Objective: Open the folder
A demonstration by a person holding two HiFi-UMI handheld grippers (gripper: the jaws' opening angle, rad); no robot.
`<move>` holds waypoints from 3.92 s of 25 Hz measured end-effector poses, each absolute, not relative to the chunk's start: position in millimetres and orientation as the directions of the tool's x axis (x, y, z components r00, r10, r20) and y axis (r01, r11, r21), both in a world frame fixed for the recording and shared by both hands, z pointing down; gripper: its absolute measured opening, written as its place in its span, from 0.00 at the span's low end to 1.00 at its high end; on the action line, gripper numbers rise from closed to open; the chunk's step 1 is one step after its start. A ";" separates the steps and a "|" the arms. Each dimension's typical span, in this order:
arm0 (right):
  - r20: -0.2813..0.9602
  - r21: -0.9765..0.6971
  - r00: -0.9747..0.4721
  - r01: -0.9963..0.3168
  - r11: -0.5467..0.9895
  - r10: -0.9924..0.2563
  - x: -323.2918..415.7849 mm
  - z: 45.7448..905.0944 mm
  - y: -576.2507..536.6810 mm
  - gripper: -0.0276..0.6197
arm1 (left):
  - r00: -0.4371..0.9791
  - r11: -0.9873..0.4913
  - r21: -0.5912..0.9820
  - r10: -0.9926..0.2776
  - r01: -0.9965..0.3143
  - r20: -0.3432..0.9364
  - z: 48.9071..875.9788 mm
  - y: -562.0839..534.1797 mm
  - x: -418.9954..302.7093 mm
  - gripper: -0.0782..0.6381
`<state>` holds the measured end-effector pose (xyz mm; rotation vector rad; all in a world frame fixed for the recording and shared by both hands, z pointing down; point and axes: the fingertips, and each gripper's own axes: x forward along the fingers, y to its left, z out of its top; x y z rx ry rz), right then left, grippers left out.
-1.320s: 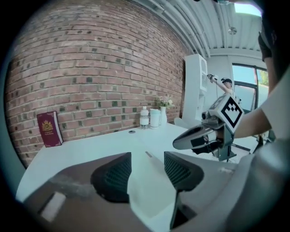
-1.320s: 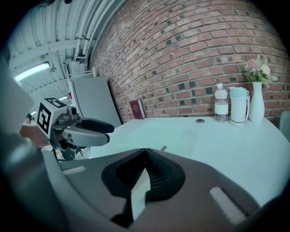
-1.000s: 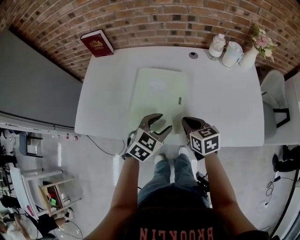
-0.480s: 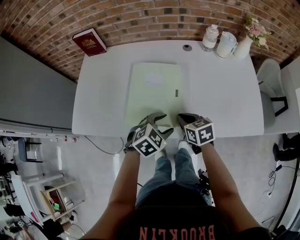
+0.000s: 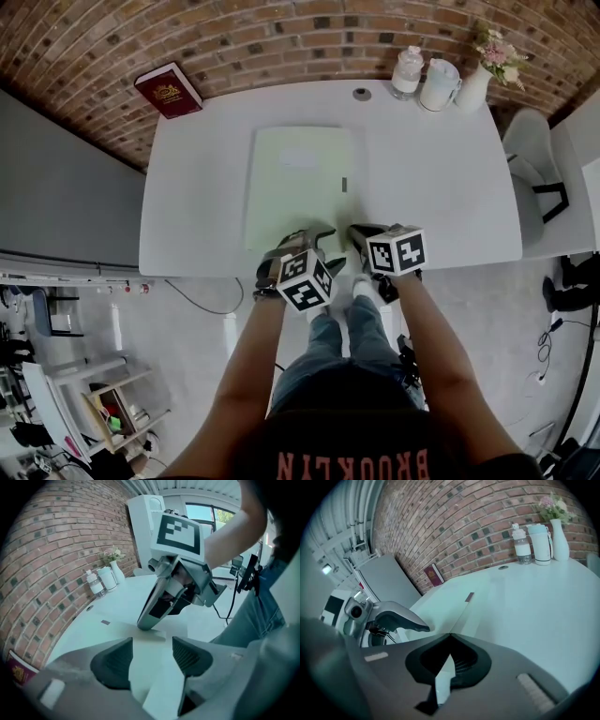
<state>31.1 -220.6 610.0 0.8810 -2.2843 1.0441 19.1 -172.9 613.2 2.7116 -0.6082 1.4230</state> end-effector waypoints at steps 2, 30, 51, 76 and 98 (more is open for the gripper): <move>0.645 -0.489 -0.678 -0.721 0.491 -0.353 31.5 610.0 -220.8 0.04 | 0.478 -0.928 -0.217 -0.344 -0.302 0.808 618.9 -175.5 20.1 0.47; 0.707 -0.437 -0.635 -0.739 0.513 -0.313 32.3 612.0 -221.7 0.05 | 0.562 -0.937 -0.244 -0.347 -0.251 0.751 592.7 -173.1 21.1 0.21; 0.730 -0.367 -0.567 -0.797 0.480 -0.382 34.8 611.6 -222.0 0.05 | 0.653 -0.889 -0.296 -0.457 -0.349 0.603 534.5 -173.2 1.0 0.18; 0.760 -0.275 -0.549 -0.757 0.593 -0.348 31.9 611.9 -222.9 0.05 | 0.502 -0.673 -0.276 -0.713 -0.686 0.490 478.5 -179.1 -47.9 0.12; 0.820 -0.150 -0.448 -0.769 0.621 -0.356 29.3 614.0 -224.3 0.05 | 0.358 -0.416 -0.094 -0.859 -0.904 0.366 422.0 -175.7 -145.7 0.12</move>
